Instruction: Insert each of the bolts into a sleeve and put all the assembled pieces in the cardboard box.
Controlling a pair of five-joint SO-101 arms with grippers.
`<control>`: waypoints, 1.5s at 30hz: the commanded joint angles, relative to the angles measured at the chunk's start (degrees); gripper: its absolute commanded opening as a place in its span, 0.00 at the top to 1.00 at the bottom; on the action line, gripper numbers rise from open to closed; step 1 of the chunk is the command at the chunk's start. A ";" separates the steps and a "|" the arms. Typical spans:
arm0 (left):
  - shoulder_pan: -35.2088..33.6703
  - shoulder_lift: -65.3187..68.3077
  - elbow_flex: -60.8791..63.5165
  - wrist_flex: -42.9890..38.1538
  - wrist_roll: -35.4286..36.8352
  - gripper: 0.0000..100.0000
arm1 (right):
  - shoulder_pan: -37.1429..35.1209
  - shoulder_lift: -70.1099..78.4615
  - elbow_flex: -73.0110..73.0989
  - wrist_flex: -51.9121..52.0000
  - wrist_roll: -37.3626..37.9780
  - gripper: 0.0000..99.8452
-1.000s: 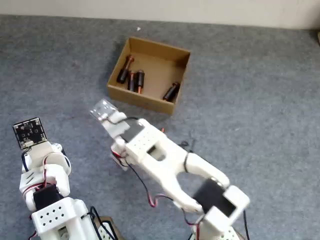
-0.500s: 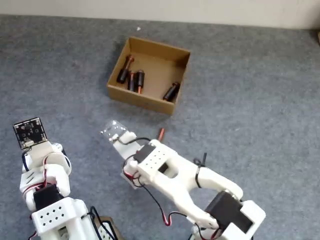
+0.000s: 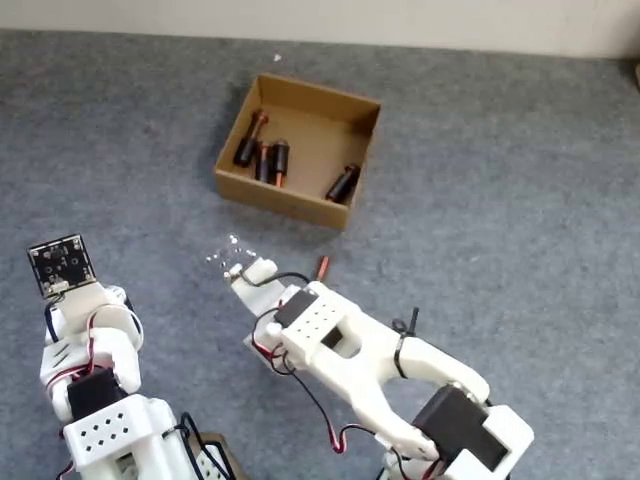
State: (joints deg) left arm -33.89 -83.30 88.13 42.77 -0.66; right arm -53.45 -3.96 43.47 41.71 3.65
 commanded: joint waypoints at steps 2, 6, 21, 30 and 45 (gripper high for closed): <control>2.15 -0.66 -2.59 -1.49 0.35 0.99 | -0.22 -0.84 0.84 -1.89 0.00 0.91; 2.42 -0.66 -2.51 -1.49 0.35 0.99 | 0.66 -2.33 1.36 -0.31 0.00 1.00; 5.49 -0.57 -2.42 -1.14 0.35 0.96 | 14.64 -45.93 6.81 17.89 -0.09 1.00; 14.73 -0.57 -2.95 0.88 -3.43 0.92 | 26.95 -53.23 19.82 12.70 -0.44 1.00; 41.98 2.15 -19.21 10.81 -15.12 0.92 | 48.40 -53.23 27.74 -1.89 -16.18 1.00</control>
State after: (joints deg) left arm 4.00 -83.12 75.56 51.91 -14.46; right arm -8.00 -55.82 72.04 41.89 -11.30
